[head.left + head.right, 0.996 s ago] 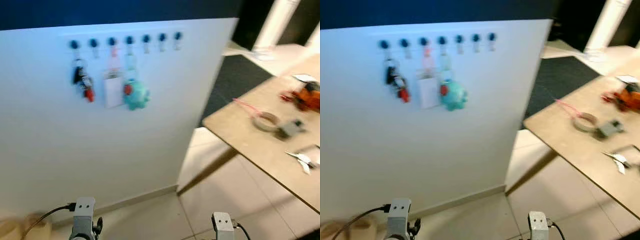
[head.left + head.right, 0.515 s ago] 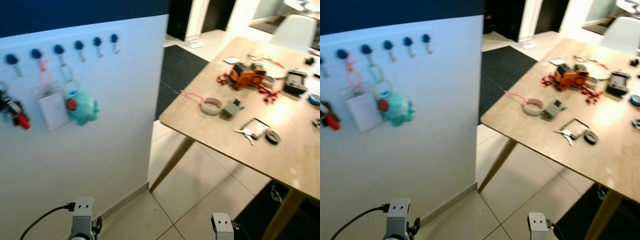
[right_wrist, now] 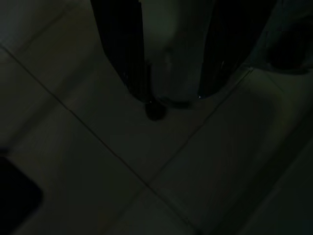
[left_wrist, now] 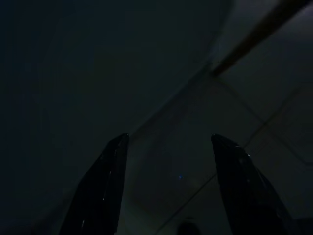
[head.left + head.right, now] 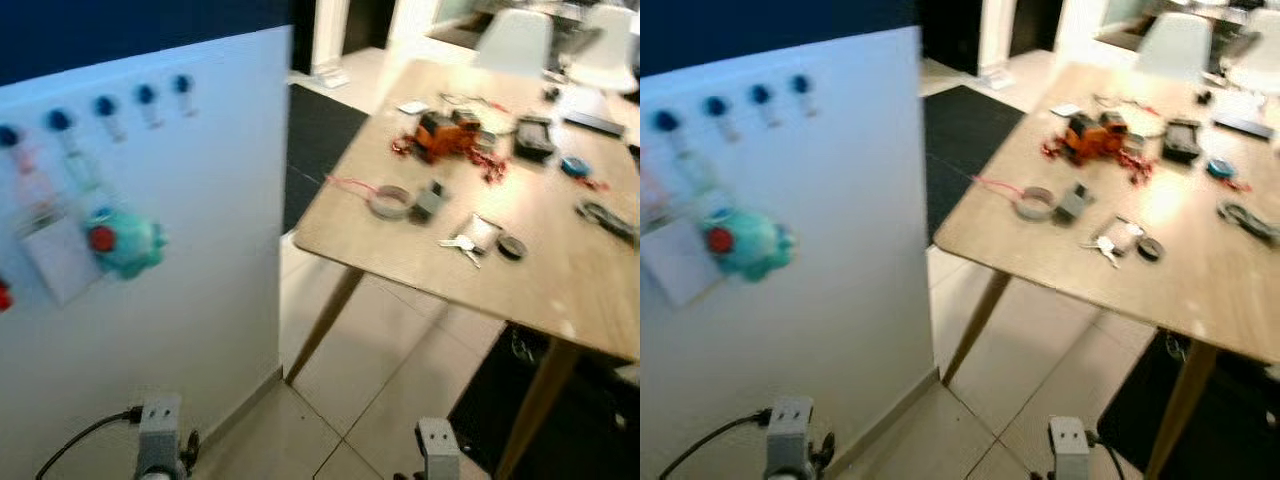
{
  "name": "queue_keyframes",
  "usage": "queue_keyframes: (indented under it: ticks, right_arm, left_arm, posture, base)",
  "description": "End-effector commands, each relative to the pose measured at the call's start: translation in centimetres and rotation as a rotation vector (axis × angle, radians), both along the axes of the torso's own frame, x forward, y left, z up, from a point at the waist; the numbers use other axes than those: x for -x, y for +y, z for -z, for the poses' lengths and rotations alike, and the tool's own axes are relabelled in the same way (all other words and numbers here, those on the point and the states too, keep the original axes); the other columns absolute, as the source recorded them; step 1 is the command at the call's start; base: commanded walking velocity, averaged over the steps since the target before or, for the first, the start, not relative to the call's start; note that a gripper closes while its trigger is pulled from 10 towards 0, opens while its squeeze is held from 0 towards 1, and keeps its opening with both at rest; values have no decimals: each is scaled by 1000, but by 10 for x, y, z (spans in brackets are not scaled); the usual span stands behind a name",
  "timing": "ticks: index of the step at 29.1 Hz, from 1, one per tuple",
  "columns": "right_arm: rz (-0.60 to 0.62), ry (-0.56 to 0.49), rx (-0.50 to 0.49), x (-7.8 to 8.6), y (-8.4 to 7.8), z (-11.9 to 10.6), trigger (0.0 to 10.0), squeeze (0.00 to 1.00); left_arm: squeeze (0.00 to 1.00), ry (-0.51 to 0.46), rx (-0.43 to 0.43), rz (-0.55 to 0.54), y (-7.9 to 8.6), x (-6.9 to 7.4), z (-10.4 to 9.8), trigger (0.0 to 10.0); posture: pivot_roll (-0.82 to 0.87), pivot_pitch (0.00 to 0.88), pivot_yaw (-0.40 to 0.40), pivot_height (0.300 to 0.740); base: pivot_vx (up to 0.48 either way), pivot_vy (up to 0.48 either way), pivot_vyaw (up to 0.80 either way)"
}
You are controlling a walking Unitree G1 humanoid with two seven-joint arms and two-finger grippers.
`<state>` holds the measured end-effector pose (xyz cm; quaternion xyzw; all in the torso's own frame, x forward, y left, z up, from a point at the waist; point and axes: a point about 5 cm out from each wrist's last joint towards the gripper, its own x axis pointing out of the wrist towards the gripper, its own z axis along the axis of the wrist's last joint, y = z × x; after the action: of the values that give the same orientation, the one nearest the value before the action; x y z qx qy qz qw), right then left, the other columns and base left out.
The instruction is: Hang keys on a hook
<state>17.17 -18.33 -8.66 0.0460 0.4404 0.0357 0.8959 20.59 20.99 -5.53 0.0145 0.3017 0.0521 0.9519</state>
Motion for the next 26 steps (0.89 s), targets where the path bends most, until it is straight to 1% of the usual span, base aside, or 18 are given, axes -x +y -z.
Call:
queue_keyframes:
  ticks: [1, 26]
  right_arm:
    - [-3, 3, -5, 0, 3, 0, 10000, 0]
    - [-9, -1, -6, -3, 1, -1, 10000, 0]
  left_arm:
    - [0, 36, 3, -17, 3, 13, 7, 10000]
    - [0, 32, 16, -58, 7, 15, 8, 10000]
  posture:
    - [47, 70, -18, 740]
    - [42, 66, -22, 740]
  base:
    - [0, 0, -800]
    - [0, 0, -800]
